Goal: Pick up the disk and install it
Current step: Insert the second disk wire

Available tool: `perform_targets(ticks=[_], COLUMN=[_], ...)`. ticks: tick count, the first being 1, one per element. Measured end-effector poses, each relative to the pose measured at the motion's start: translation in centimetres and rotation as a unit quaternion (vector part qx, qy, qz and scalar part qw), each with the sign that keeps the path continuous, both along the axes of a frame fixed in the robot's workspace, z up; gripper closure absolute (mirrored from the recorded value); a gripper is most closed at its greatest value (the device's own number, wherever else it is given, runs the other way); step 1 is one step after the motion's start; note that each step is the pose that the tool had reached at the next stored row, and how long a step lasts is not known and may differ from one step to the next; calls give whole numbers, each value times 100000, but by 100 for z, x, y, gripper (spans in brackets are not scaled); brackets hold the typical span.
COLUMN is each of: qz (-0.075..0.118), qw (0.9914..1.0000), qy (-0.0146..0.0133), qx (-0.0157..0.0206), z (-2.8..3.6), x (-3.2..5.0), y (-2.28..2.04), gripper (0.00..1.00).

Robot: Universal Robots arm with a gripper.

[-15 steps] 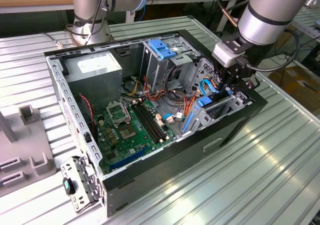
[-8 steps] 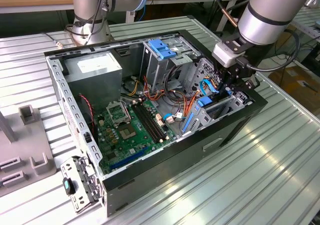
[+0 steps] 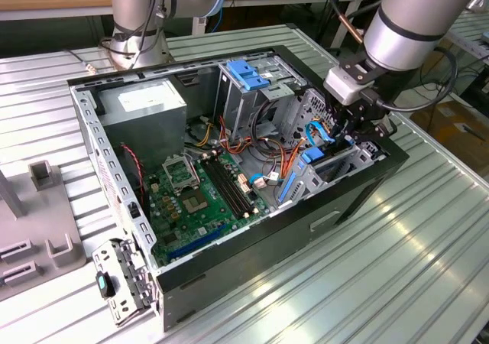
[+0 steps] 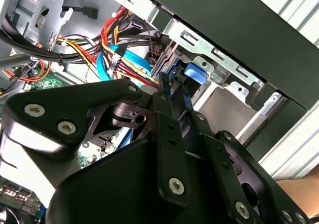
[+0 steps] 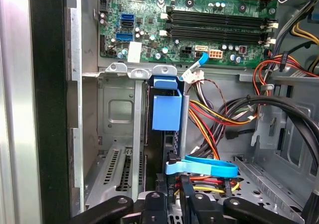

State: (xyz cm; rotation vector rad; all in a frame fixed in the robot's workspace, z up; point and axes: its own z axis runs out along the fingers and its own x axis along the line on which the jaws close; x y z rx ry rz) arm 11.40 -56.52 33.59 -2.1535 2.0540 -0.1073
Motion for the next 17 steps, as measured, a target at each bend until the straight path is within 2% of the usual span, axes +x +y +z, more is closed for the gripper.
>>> perform_targets(ticks=[6, 12, 17], qz=[-4, 0, 1], qw=[100000, 100000, 100000], qy=[-1, -1, 1], qx=[-9, -1, -3], z=[61, 72, 108], x=[1, 2, 7], y=[4, 5, 5], gripper=[76, 76, 76])
